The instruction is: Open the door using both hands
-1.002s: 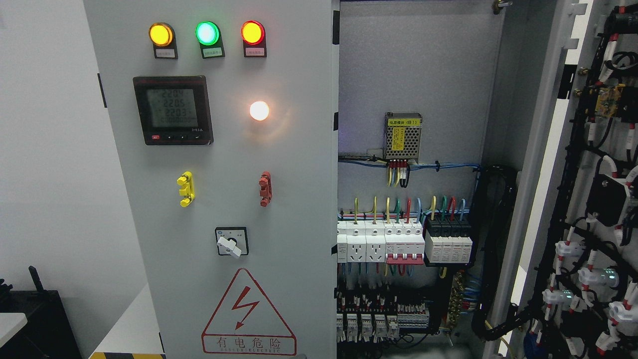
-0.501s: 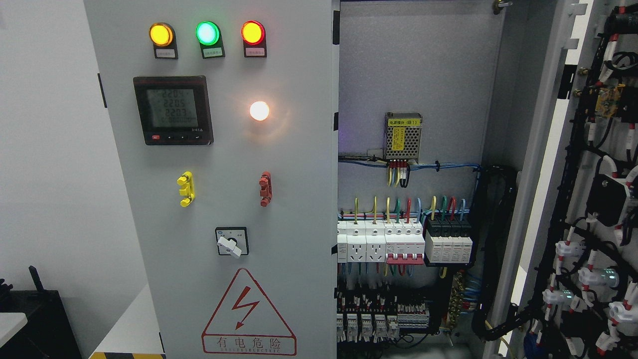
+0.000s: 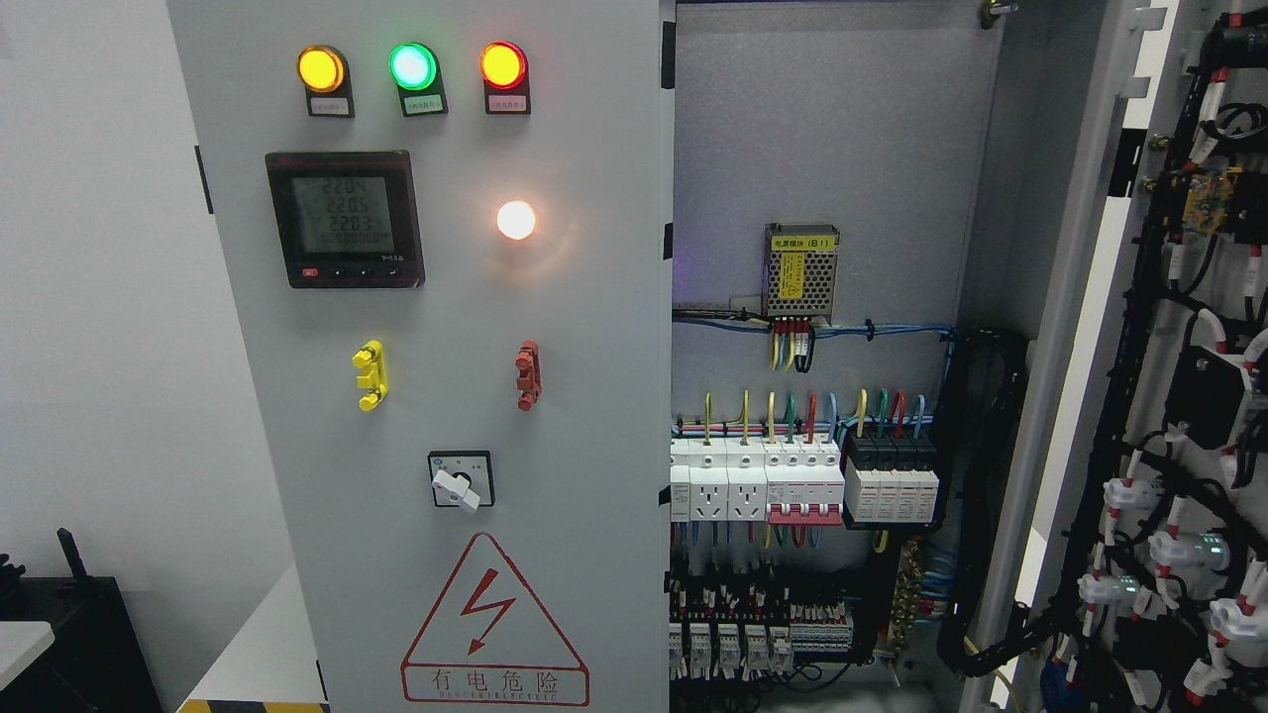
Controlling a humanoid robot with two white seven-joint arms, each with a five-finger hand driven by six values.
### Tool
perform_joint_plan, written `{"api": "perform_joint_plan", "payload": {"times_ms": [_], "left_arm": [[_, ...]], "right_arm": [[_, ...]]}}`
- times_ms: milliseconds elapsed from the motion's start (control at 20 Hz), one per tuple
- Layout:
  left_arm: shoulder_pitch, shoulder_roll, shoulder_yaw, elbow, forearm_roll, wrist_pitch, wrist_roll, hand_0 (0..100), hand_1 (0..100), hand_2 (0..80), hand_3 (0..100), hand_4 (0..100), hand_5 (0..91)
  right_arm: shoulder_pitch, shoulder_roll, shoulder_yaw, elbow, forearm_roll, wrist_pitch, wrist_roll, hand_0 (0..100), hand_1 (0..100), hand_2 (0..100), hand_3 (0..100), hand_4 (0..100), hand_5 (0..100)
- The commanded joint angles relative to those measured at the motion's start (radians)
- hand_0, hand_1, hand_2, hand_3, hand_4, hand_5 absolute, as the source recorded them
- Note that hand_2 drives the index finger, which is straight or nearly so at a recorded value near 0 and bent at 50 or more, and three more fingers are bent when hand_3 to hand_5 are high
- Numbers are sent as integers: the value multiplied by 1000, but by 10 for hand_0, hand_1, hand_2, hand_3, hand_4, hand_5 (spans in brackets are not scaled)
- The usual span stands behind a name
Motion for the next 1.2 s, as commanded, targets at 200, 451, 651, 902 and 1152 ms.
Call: {"api": "perform_joint_plan", "payload": {"times_ms": [200, 451, 651, 902, 1152], "left_arm": [[271, 149, 3, 57, -101, -131, 0, 0, 0, 0, 0, 42, 0], [379, 144, 3, 138, -170, -185, -1, 0, 0, 0, 0, 42, 0], [494, 134, 3, 221, -236, -291, -1, 0, 0, 0, 0, 42, 0], [531, 63, 3, 350, -257, -298, -1, 0, 0, 0, 0, 42, 0], [528, -52, 3, 550, -259, -298, -1, 0, 0, 0, 0, 42, 0]], "right_arm": [[0, 0, 0, 1, 0, 0, 0, 0, 0, 0, 0, 0, 0], [0, 0, 0, 1, 0, 0, 0, 0, 0, 0, 0, 0, 0], [0, 0, 0, 1, 0, 0, 0, 0, 0, 0, 0, 0, 0], [0, 0, 0, 1, 0, 0, 0, 0, 0, 0, 0, 0, 0], [0, 0, 0, -1, 0, 0, 0, 0, 0, 0, 0, 0, 0]]}}
